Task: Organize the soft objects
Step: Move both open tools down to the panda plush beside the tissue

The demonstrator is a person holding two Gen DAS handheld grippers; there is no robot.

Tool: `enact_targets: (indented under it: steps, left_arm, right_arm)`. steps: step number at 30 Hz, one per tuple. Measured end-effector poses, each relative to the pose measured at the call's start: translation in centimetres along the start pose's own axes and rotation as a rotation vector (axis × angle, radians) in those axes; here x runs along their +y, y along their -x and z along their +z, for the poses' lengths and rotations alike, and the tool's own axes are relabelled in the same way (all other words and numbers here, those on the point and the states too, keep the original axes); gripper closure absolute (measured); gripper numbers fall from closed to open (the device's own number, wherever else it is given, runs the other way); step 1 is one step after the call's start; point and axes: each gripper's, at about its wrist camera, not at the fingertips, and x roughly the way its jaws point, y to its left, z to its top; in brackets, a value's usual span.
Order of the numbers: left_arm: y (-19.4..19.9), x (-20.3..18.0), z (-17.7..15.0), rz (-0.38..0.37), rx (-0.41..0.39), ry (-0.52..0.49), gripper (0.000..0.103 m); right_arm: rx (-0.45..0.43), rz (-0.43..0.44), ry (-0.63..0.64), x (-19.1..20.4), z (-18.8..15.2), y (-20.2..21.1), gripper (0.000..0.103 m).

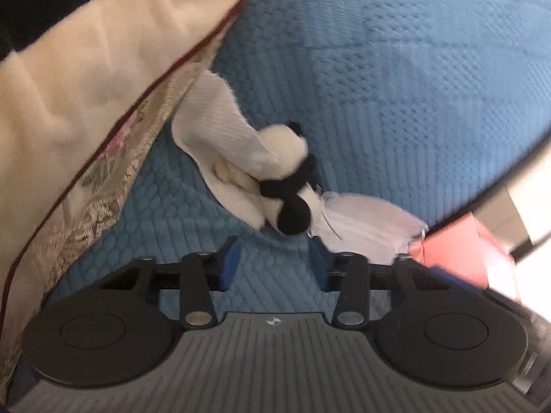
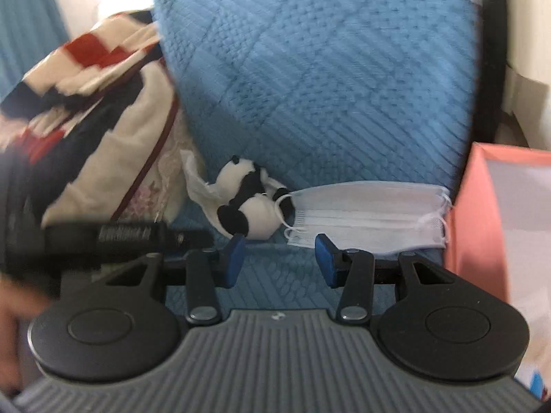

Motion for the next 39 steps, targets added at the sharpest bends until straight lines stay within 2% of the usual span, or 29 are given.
enact_targets:
  steps: [2, 4, 8, 13, 17, 19, 24, 34, 37, 38, 39]
  left_arm:
    - [-0.9, 0.7, 1.2, 0.015, 0.008, 0.032, 0.078]
    - [-1.8, 1.2, 2.2, 0.033, 0.013, 0.053, 0.081]
    - [-3.2, 1.3, 3.9, 0.064, 0.005, 0.044, 0.081]
    - [-4.6, 1.4, 5.5, 0.081, -0.005, 0.030, 0.081]
    - [-6.4, 1.6, 6.4, 0.072, 0.056, 0.037, 0.081]
    - [-6.6, 1.8, 6.3, 0.082, 0.058, 0.052, 0.081]
    - [-6.4, 2.0, 6.4, 0.088, 0.035, 0.057, 0.080]
    - [-6.5, 2.7, 5.7, 0.069, 0.003, 0.097, 0.080]
    - [-6.6, 2.5, 5.6, 0.062, 0.014, 0.100, 0.080]
    - [-6.5, 2.6, 5.5, 0.056, 0.017, 0.102, 0.077]
    - [-6.7, 2.6, 5.5, 0.051, 0.017, 0.107, 0.074]
  right_arm:
    - [-0.005, -0.013, 0.086, 1.2, 0.1, -1.2, 0.056]
    - [-0.001, -0.001, 0.160, 2.4, 0.1, -2.7, 0.056]
    - [0.028, 0.012, 0.238, 3.8, 0.4, -5.5, 0.056]
    - [0.005, -0.043, 0.352, 5.0, 0.3, -8.1, 0.056]
    - [-0.025, -0.043, 0.462, 5.9, 0.1, -9.5, 0.056]
    - [-0.024, -0.047, 0.516, 6.3, -0.2, -10.3, 0.056]
    - [-0.025, -0.036, 0.528, 6.6, 0.2, -11.6, 0.056]
    - [-0.032, -0.087, 0.725, 8.8, -1.4, -14.0, 0.052]
    - [-0.029, -0.109, 0.693, 8.4, -1.4, -14.4, 0.055]
    - [-0.029, -0.118, 0.675, 8.0, -1.1, -14.5, 0.064]
    - [-0.033, -0.117, 0.650, 7.7, -0.8, -14.5, 0.065]
